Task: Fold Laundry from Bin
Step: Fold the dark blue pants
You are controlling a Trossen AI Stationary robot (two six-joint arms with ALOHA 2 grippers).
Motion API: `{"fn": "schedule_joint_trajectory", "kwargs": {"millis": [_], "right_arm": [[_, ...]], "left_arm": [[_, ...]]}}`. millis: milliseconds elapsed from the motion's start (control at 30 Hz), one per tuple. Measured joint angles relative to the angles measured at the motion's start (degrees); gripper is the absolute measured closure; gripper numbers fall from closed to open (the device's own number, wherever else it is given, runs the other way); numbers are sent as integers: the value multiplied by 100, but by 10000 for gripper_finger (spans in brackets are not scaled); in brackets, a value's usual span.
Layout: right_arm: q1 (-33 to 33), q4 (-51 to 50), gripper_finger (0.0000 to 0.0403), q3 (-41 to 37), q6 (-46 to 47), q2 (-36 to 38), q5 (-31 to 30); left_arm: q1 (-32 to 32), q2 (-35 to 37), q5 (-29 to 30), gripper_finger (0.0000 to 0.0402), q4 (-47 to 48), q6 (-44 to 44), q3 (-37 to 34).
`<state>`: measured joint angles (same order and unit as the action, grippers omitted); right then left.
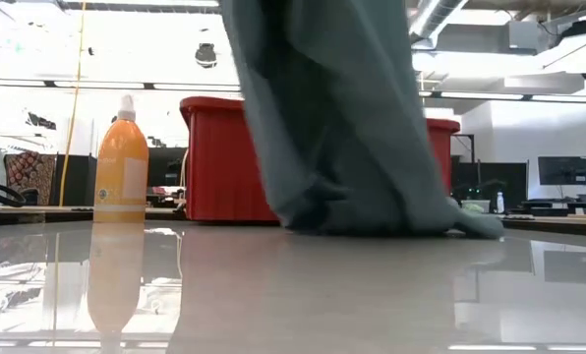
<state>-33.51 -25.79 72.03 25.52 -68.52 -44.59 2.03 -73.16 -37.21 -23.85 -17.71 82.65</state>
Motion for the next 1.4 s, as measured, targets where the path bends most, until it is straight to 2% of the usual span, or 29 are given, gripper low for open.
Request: {"fn": "schedule_joint_trajectory", "kwargs": {"millis": [67,200,300,433,533,633,700,800,900,1033,1200,1267,1400], "right_arm": [[131,305,256,-4,-363,-6,322],[170,590,270,-4,-820,75,424],[112,622,280,-4,-956,106,611],[49,935,287,2,-1233,-38,1523],[97,895,290,0,-1082,-315,1634],[268,991,294,0,-890,-679,1650],[434,1270,296,0,-907,-1010,1875],[647,1934,301,-7,-1125,-1460,2181],[868,2657,308,-4,-1392,-1744,2169],[1228,3500,319,2,-1559,-2181,2139],[1487,5130,327,3,-1671,-2647,3131],[1476,5584,330,16,-1660,-2846,2876],[1352,5879,347,2,-1969,-3309,1617]], "left_arm": [[62,172,611,395,28,-11,-4],[176,467,1821,395,-193,50,-4],[209,551,2562,395,-774,-163,-4],[205,565,3120,395,-1943,-387,26],[152,569,3338,395,-2357,-296,323],[122,526,3272,395,-2343,-96,686],[124,456,3183,395,-2293,-75,897],[135,261,3201,395,-2248,-153,1245],[170,-8,3477,395,-2256,-199,1783],[170,-423,3494,395,-1946,-98,2619],[172,-1068,3597,395,-1399,-18,3617],[172,-1289,3721,395,-1162,115,4028],[170,-1685,3961,395,-920,446,4822]]}}
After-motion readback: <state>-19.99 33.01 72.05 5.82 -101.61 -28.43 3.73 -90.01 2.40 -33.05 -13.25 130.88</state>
